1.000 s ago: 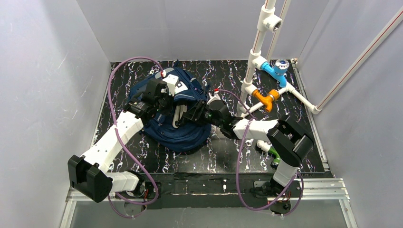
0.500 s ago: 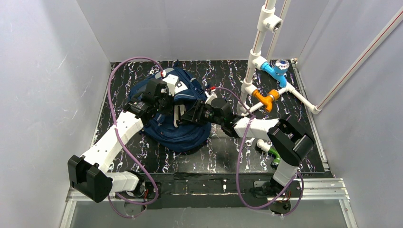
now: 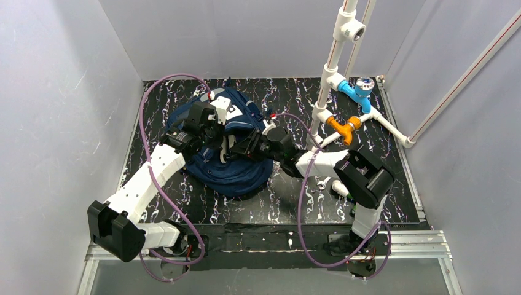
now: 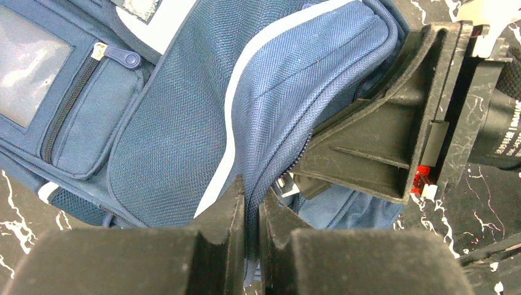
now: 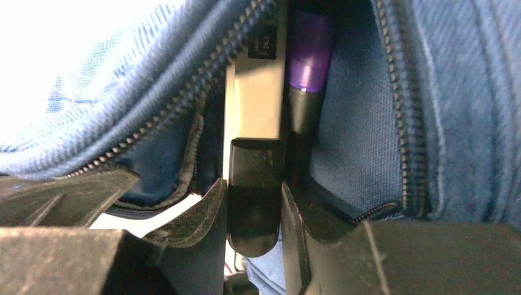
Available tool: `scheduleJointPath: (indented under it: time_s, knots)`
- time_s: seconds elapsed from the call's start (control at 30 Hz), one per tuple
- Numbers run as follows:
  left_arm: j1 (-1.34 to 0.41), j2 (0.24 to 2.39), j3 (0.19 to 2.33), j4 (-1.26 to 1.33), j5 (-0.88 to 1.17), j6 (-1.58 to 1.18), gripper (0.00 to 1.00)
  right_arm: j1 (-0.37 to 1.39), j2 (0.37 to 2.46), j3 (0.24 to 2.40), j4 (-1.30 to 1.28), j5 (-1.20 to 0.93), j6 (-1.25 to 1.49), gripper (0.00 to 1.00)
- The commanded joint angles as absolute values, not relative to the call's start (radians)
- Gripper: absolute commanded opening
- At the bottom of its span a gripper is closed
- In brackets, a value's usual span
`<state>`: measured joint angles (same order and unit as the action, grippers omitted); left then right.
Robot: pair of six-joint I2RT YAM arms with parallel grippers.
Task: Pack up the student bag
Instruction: Adjust the stationery in the student bag.
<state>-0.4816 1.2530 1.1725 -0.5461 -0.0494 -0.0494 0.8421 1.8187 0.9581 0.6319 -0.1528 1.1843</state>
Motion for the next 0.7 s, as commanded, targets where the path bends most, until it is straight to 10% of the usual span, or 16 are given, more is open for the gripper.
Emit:
scheduleJointPath:
  time_s: [0.0,0.37,0.67]
  knots:
    - [-0.488,1.191,1.215,-0.483,0.0,-0.076,0.0,0.858,1.785,0.915,0.842,0.043,1.381,0.01]
    - [-0.488,1.216,1.231,-0.42,0.052,-0.123,0.0,0.876,1.605,0.697,0.883,0.369,1.543,0.01]
    - [-0.49,1.232,1.209,-0.404,0.152,-0.116,0.0,0.899,1.856,1.065,0.874,0.203,1.544,0.16]
